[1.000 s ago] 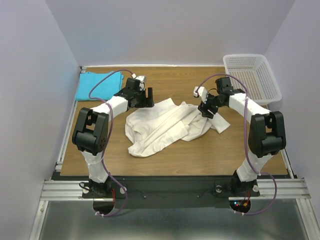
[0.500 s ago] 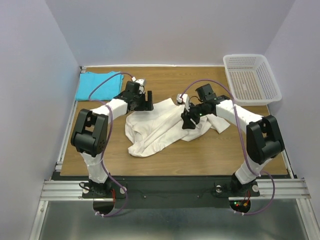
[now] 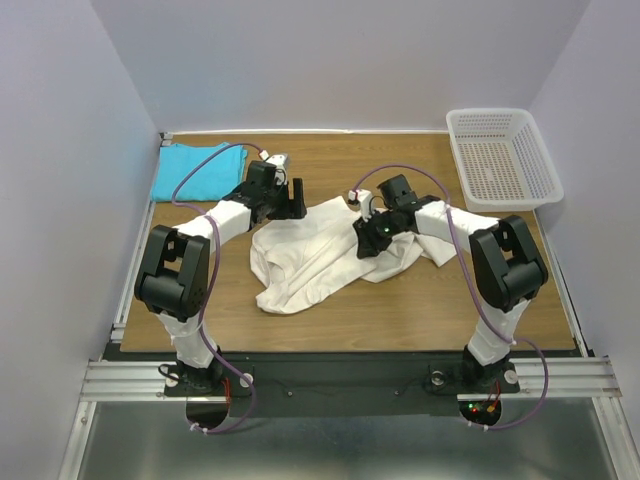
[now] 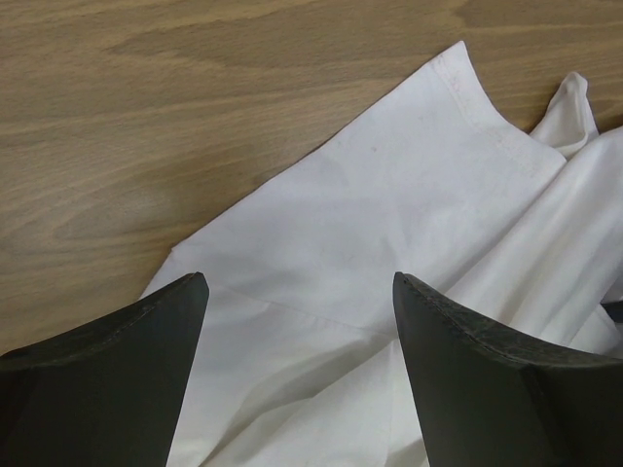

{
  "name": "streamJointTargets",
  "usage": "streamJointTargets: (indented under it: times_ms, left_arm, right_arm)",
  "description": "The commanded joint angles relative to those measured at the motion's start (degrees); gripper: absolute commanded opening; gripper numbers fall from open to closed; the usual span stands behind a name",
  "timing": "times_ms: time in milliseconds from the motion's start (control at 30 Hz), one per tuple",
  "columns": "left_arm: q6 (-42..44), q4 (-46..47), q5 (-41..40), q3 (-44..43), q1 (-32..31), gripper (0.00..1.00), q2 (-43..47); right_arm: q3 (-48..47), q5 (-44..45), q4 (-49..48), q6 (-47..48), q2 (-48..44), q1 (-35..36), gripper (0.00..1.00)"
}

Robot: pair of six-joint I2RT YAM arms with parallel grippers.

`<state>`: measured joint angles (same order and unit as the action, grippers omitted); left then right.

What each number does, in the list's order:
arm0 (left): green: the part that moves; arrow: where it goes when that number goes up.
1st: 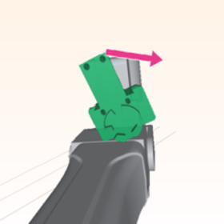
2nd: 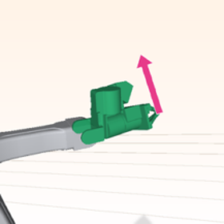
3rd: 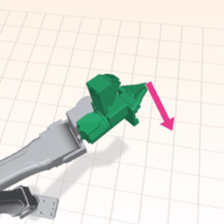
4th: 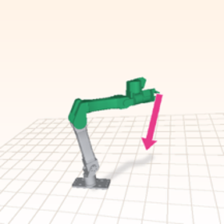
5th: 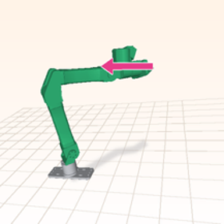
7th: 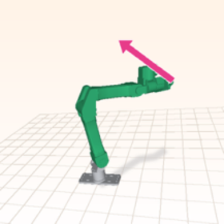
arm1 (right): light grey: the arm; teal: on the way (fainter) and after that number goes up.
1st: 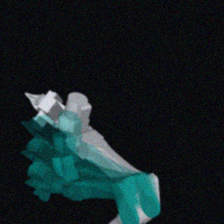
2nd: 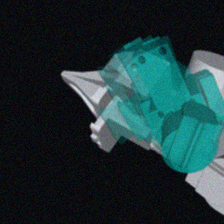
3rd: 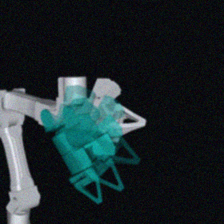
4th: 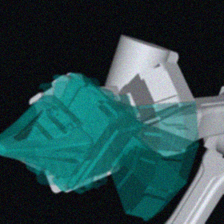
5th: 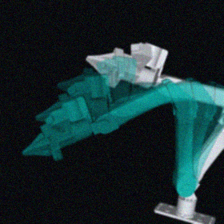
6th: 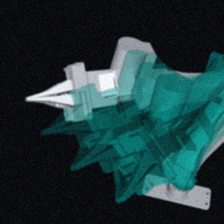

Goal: Fold and stack the t-shirts

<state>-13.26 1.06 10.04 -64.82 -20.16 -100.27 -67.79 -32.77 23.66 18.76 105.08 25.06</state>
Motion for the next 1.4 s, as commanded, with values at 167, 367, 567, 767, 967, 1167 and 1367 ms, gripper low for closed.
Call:
streamJointTargets:
  times_ms: [167, 367, 567, 767, 967, 1167, 1367]
  left_arm:
    - [0.1, 2.0, 1.3, -1.3, -0.2, 0.88, -0.5]
    - [0.7, 1.1, 1.4, -3.8, -0.1, 0.88, -1.6]
    - [1.0, 0.6, 1.5, -4.7, -0.1, 0.88, -2.0]
    - [3.9, -0.5, 0.5, -5.1, -0.1, 0.88, -1.3]
    - [6.8, -1.2, -0.2, -7.9, -0.1, 0.89, -2.5]
    - [8.8, -6.0, 1.5, -16.6, -0.2, 0.88, -9.0]
    - [10.9, -8.8, 7.6, -24.4, -1.5, 0.88, -17.0]
  right_arm:
    - [0.4, -11.0, 2.6, 3.7, -11.9, 1.1, 0.01]
    - [3.1, -27.0, 22.3, 17.7, -16.7, 8.8, 0.01]
    - [6.7, -15.8, 29.8, 27.3, -17.2, 26.5, 0.44]
    - [-0.8, 1.8, 30.8, 27.0, -23.2, 23.3, 0.67]
    - [-3.4, 2.3, 17.4, 17.0, -24.7, -5.3, 0.67]
    - [-5.1, 0.1, 12.8, 15.8, -14.5, -18.4, 0.67]
    - [-10.8, -1.0, 11.2, 15.1, -6.6, -18.6, 0.67]
